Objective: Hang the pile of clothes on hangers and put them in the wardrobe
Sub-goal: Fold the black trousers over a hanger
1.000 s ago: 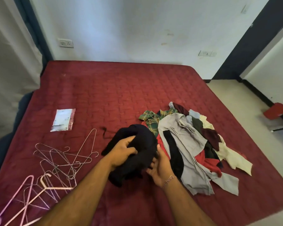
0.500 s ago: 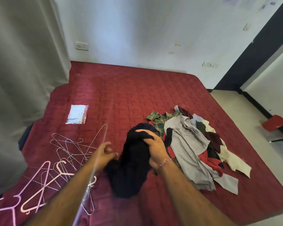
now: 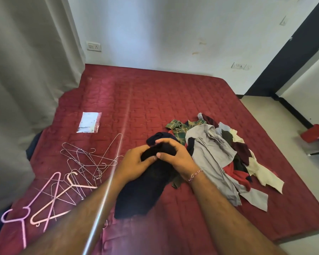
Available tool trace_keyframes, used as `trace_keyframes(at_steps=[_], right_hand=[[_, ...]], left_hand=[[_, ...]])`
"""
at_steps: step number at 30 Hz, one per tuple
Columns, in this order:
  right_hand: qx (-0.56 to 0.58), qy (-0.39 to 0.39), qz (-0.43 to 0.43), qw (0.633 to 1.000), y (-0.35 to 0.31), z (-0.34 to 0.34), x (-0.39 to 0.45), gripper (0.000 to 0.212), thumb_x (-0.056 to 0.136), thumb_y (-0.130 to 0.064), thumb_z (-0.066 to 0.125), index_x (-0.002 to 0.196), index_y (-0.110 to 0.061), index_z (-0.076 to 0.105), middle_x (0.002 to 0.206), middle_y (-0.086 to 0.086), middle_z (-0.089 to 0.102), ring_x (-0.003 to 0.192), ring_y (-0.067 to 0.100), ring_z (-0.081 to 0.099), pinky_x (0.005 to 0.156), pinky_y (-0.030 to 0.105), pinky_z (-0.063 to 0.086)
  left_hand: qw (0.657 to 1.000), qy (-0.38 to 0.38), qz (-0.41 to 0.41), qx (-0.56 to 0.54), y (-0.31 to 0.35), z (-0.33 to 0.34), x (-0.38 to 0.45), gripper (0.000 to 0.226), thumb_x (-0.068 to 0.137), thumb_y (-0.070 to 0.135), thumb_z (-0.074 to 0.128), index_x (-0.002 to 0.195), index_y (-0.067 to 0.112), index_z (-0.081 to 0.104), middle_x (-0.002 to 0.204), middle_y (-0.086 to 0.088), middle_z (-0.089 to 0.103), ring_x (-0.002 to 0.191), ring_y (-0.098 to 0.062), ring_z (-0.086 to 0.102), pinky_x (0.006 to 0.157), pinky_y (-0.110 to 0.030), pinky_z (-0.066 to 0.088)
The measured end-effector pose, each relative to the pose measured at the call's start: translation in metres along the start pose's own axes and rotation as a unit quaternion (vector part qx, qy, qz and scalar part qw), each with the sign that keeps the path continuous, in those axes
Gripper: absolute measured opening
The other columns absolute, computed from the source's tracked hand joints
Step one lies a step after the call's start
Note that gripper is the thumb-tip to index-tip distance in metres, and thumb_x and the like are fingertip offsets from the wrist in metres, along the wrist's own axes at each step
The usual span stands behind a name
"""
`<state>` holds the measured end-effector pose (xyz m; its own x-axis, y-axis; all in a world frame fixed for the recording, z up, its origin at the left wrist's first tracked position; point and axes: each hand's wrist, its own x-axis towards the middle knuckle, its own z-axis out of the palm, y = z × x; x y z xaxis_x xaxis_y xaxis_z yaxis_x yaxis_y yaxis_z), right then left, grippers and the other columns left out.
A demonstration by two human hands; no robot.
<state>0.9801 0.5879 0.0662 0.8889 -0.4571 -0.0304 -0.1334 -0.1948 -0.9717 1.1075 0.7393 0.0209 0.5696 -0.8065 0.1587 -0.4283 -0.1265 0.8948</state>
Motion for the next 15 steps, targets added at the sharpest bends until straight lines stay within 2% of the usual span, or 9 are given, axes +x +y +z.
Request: trace_keyframes(at_steps=[2, 5, 7, 9, 10, 13, 15], right_hand=[[-0.047, -0.007, -0.032, 0.998, -0.001, -0.009, 0.001, 0.026, 0.087, -0.014, 0.082, 0.112, -0.014, 0.074, 0.111, 0.0, 0.076, 0.11, 0.015, 0.069, 0.102, 0.031, 0.051], [-0.071, 0.033, -0.058, 0.995, -0.002, -0.021, 0.007, 0.005, 0.091, -0.018, 0.078, 0.096, -0.016, 0.078, 0.092, -0.005, 0.078, 0.091, 0.01, 0.072, 0.089, 0.032, 0.056], [-0.065, 0.045, -0.072, 0.994, -0.007, -0.03, 0.013, 0.001, 0.092, -0.017, 0.077, 0.092, -0.018, 0.077, 0.088, -0.006, 0.077, 0.086, 0.009, 0.072, 0.085, 0.032, 0.057], [-0.047, 0.047, -0.097, 0.993, -0.016, -0.043, 0.019, 0.005, 0.092, -0.014, 0.077, 0.089, -0.019, 0.077, 0.084, -0.01, 0.075, 0.082, 0.004, 0.07, 0.081, 0.026, 0.055], [-0.036, 0.055, -0.111, 0.992, -0.021, -0.05, 0.023, 0.007, 0.091, -0.012, 0.077, 0.089, -0.018, 0.076, 0.082, -0.012, 0.074, 0.082, 0.001, 0.068, 0.08, 0.022, 0.053], [0.017, 0.101, -0.146, 0.984, -0.043, -0.079, 0.034, 0.009, 0.09, -0.007, 0.078, 0.09, -0.016, 0.074, 0.082, -0.016, 0.072, 0.081, -0.005, 0.066, 0.079, 0.016, 0.051], [0.031, 0.106, -0.172, 0.979, -0.057, -0.104, 0.043, 0.006, 0.09, -0.011, 0.078, 0.09, -0.016, 0.075, 0.08, -0.017, 0.073, 0.082, -0.002, 0.067, 0.08, 0.019, 0.051]], left_hand=[[0.997, 0.002, 0.032, 0.076, 0.01, 0.004, 0.006, 0.021, 0.083, 0.06, 0.067, 0.078, 0.042, 0.057, 0.068, 0.015, 0.061, 0.062, -0.002, 0.056, 0.059, -0.036, 0.045], [0.997, -0.042, 0.011, 0.056, 0.026, 0.002, 0.023, 0.042, 0.075, 0.066, 0.073, 0.077, 0.025, 0.062, 0.068, 0.009, 0.062, 0.063, -0.003, 0.055, 0.061, -0.037, 0.046], [0.993, -0.111, -0.014, 0.04, 0.037, -0.008, 0.035, 0.04, 0.073, 0.061, 0.079, 0.086, 0.025, 0.068, 0.076, 0.01, 0.069, 0.07, -0.009, 0.064, 0.068, -0.034, 0.051], [0.982, -0.168, -0.049, 0.07, 0.043, -0.019, 0.047, 0.032, 0.075, 0.051, 0.084, 0.092, 0.027, 0.072, 0.085, 0.006, 0.076, 0.079, -0.013, 0.072, 0.077, -0.035, 0.056], [0.977, -0.18, -0.069, 0.088, 0.045, -0.025, 0.053, 0.026, 0.077, 0.045, 0.086, 0.09, 0.027, 0.073, 0.084, 0.004, 0.077, 0.077, -0.012, 0.073, 0.077, -0.036, 0.057], [0.97, -0.171, -0.111, 0.13, 0.045, -0.04, 0.065, 0.016, 0.081, 0.026, 0.089, 0.083, 0.031, 0.074, 0.08, 0.004, 0.078, 0.072, -0.01, 0.073, 0.075, -0.037, 0.06], [0.968, -0.149, -0.121, 0.159, 0.046, -0.047, 0.069, 0.029, 0.081, 0.018, 0.088, 0.077, 0.041, 0.071, 0.074, 0.011, 0.075, 0.07, -0.009, 0.072, 0.072, -0.034, 0.058]])
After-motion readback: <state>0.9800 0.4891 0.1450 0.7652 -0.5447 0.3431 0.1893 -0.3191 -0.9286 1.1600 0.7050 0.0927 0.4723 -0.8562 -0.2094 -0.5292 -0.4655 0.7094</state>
